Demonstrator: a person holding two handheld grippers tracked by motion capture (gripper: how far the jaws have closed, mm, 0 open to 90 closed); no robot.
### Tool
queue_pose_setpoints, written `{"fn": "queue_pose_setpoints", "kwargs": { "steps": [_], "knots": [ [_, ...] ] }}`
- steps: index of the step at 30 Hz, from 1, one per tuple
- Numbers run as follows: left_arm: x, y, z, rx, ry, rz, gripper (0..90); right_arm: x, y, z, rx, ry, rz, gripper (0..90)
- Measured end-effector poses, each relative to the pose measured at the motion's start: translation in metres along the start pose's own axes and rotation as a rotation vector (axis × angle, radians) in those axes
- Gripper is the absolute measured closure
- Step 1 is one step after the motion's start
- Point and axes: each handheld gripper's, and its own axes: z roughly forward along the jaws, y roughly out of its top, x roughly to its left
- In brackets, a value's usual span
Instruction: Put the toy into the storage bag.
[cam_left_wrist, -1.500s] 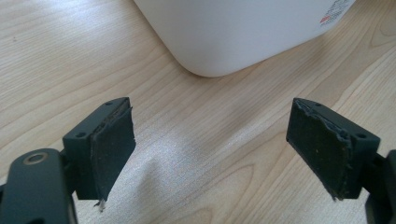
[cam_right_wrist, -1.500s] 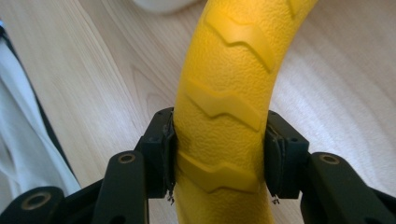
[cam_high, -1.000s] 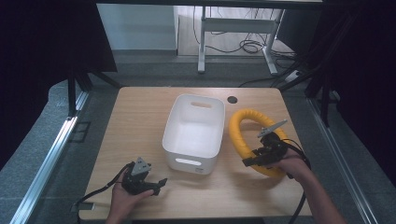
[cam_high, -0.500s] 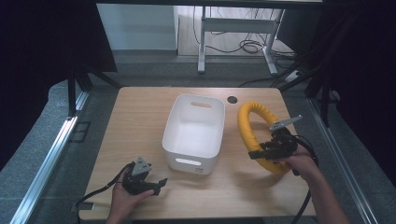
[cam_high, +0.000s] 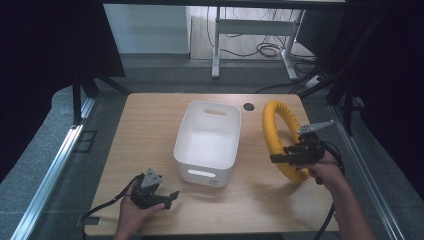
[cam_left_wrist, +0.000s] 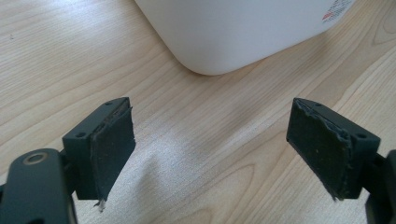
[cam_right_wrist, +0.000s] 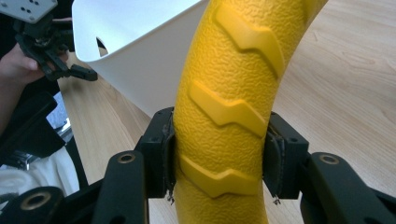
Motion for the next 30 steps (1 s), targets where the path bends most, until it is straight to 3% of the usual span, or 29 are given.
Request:
{"fn": "queue_pose_setpoints", "kwargs": {
  "steps": [9,15,18,30],
  "knots": [
    [0.000,0.000,0.000,0.000,-0.001,0.000,15.3,0.000,0.002,-0.004,-0.036,-0.012,-0.008,51.9],
    [0.000,0.000,-0.001,-0.002,0.001,-0.001,15.3,0.004,0.007,-0.011,-0.089,-0.024,-0.030,51.9],
    [0.000,0.000,-0.001,-0.005,0.000,-0.001,15.3,0.007,0.011,-0.015,-0.132,-0.009,-0.036,51.8],
    [0.001,0.000,-0.001,-0.004,0.001,0.003,15.3,0.016,0.018,-0.016,-0.183,0.003,-0.060,51.7]
  ]
}}
